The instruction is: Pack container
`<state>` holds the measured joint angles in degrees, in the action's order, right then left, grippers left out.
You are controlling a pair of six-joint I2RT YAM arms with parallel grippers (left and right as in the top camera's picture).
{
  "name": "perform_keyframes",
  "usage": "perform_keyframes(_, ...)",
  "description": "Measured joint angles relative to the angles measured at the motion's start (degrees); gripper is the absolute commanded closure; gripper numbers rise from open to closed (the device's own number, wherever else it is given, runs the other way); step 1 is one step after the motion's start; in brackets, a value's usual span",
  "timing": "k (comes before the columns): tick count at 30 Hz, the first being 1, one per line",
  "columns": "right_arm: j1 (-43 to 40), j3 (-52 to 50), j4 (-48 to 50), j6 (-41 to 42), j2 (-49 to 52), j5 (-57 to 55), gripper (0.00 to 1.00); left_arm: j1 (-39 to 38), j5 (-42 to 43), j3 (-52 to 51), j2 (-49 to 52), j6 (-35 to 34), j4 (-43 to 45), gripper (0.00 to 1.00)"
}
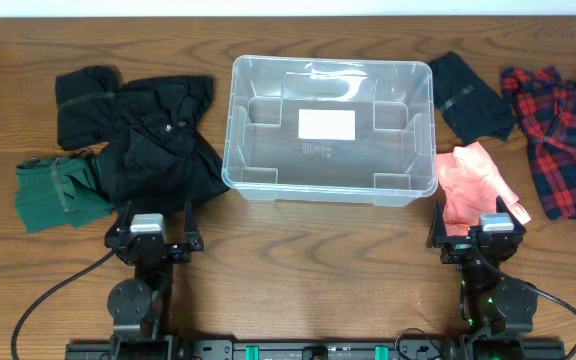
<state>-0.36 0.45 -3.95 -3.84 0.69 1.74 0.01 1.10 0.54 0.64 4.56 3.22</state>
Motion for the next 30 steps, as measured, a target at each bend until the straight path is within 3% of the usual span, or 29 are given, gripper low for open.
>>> perform_keyframes(7, 0.0, 0.0, 0.02, 0.0, 0.0, 0.0, 0.01, -0.02, 0.02, -0.11, -0.02, -0.48, 8.74, 0.02)
perform_keyframes(16, 0.0, 0.0, 0.02, 0.0, 0.0, 0.0, 0.0, -0.02, 1.33, 4.63, 0.17, -2.19, 7.02, 0.02)
perform_keyframes(23, 0.0, 0.0, 0.02, 0.02, 0.0, -0.02, 0.01, 0.0, 1.75, 21.4, 8.59, -2.62, -4.44, 0.02)
perform_keyframes(30, 0.0, 0.0, 0.02, 0.02, 0.0, -0.02, 0.01, -0.02, 1.92, 44.28, 30.18, -2.86, -23.87, 0.02)
